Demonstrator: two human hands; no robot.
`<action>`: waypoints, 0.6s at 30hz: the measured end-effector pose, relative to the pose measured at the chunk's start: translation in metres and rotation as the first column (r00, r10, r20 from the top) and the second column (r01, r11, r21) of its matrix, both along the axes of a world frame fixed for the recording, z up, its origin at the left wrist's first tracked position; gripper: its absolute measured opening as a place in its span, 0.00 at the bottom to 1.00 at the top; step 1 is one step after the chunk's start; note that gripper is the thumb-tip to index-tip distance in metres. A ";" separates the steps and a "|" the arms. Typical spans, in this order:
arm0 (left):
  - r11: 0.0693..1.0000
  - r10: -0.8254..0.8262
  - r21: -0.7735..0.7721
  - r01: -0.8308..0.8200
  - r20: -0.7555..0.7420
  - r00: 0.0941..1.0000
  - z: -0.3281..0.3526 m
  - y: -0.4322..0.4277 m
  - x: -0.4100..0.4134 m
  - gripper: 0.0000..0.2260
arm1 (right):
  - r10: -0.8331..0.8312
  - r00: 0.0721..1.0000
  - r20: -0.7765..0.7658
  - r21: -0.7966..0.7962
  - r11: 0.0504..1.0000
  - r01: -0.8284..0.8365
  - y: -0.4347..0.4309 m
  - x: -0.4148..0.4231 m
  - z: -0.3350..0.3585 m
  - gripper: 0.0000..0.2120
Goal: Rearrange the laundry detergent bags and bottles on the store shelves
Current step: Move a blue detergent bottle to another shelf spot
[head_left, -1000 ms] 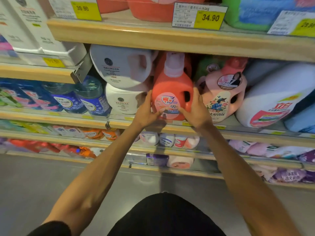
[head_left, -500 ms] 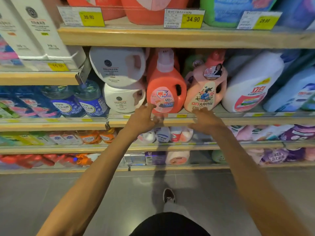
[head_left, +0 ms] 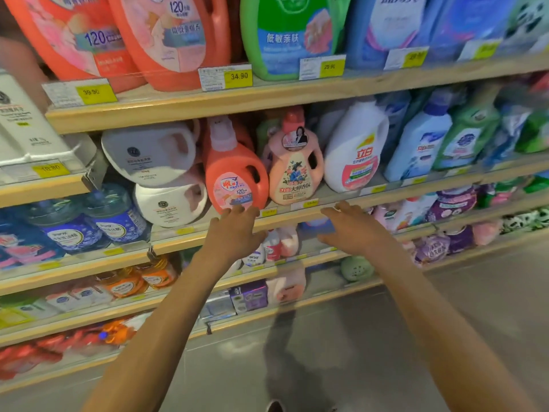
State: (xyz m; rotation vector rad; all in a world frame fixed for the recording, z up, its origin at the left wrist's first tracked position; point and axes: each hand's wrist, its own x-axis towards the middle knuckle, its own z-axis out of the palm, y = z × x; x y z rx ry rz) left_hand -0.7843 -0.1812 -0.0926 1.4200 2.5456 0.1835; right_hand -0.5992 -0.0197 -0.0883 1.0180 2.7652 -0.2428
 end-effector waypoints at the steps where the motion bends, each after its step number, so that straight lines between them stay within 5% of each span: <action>1: 1.000 -0.002 0.001 0.002 -0.014 1.000 0.004 0.002 0.008 0.24 | -0.005 1.000 0.000 0.001 1.000 0.005 0.001 0.009 0.002 0.31; 18: 0.997 -0.016 0.070 0.018 -0.023 1.000 0.041 0.077 0.210 0.20 | -0.033 0.998 0.057 -0.037 0.999 0.035 0.028 0.225 0.019 0.31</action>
